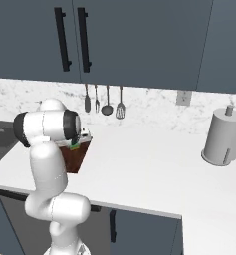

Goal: Pick up the sponge from the counter and clean the cutting board by briefly scrubbing or pressing down on the cutting board. Once finished, release the sponge.

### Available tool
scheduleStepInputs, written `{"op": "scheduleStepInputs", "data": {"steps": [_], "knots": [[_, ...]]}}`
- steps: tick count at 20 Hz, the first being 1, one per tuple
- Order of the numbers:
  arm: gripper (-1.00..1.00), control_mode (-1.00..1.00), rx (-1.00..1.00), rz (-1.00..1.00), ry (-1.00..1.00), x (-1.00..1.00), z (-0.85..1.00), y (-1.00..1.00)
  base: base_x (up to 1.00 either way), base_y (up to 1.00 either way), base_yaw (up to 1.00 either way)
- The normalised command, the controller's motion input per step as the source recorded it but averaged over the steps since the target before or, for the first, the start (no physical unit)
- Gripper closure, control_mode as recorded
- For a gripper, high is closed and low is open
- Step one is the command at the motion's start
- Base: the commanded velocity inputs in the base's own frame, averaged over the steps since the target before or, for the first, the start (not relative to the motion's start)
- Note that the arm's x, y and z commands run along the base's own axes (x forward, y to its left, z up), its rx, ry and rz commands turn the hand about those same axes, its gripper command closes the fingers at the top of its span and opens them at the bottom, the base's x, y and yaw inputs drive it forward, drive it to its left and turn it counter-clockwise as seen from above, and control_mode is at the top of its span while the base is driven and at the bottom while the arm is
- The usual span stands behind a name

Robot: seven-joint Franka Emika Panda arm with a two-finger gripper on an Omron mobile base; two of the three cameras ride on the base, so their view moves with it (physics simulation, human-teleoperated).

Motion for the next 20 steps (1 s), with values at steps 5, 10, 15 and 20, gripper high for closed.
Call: {"op": "scheduleStepInputs", "data": {"steps": [5, 10, 15, 20], "knots": [[1.00, -1.00, -0.08, 0.00, -0.07, 0.68, -0.08, 0.00, 0.00, 0.00, 0.00], [1.00, -1.00, -0.08, 0.00, -0.10, -0.09, -0.18, 0.00, 0.00, 0.00, 0.00], [1.00, -1.00, 0.00, 0.00, -0.14, -0.91, 0.00, 0.00, 0.00, 0.00, 0.00], [1.00, -1.00, 0.07, 0.00, -0.02, -1.00, 0.00, 0.00, 0.00, 0.00, 0.00]]}}
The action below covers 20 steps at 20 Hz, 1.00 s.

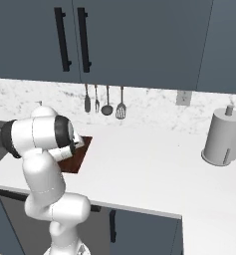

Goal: Pick up the sponge from the counter and clean the cutting board by briefly scrubbing or pressing down on the cutting board. Once finished, release the sponge.

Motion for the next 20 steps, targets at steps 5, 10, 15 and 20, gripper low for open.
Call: {"op": "scheduleStepInputs", "data": {"steps": [5, 10, 15, 20], "knots": [[1.00, -1.00, 0.01, 0.00, -0.01, -0.54, -0.14, -0.04, 0.00, 0.00, 0.00], [1.00, -1.00, -0.04, 0.00, -0.10, 0.44, -0.51, 0.00, 0.00, 0.00, 0.00], [1.00, -1.00, -0.03, 0.00, -0.04, 0.66, -0.50, 0.00, 0.00, 0.00, 0.00], [1.00, -1.00, -0.01, 0.00, -0.04, 0.13, -0.55, 0.00, 0.00, 0.00, 0.00]]}}
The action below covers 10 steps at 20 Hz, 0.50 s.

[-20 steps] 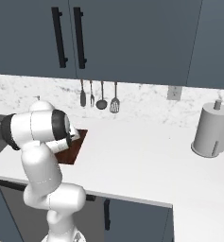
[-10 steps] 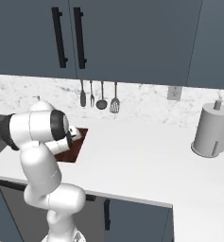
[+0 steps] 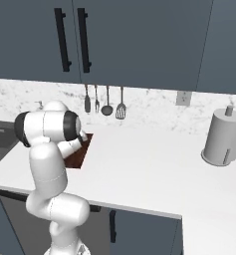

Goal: Pick up the sponge from the counter and clean the cutting board by briefly scrubbing or pressing down on the cutting board. Once finished, release the sponge.

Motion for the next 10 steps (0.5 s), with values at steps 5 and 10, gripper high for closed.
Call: {"op": "scheduleStepInputs", "data": {"steps": [5, 10], "knots": [[1.00, -1.00, 0.02, 0.01, 0.01, 0.00, -0.71, 0.00, 0.00, 0.00, 0.00], [-1.00, -1.00, 0.00, 0.02, 0.00, -0.04, -0.77, 0.04, 0.00, 0.00, 0.00]]}}
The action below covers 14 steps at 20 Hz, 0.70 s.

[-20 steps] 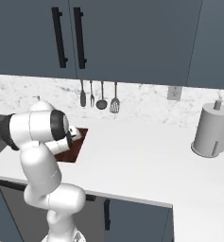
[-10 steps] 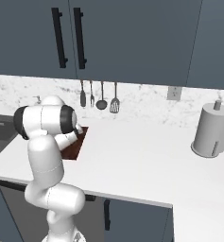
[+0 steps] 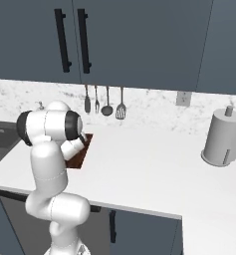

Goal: Pick up the sponge from the counter and clean the cutting board by briefly scrubbing or pressing down on the cutting board. Once finished, release the sponge.

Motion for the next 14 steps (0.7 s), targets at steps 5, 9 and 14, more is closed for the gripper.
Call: {"op": "scheduleStepInputs", "data": {"steps": [5, 9, 14], "knots": [[-1.00, -1.00, -0.01, 0.00, -0.05, -0.01, -0.19, 0.11, 0.00, 0.00, 0.00], [-1.00, -1.00, -0.01, 0.00, -0.17, 0.00, 0.62, 0.01, 0.00, 0.00, 0.00], [-1.00, -1.00, 0.00, 0.04, -0.16, -0.11, 0.89, 0.00, 0.00, 0.00, 0.00]]}}
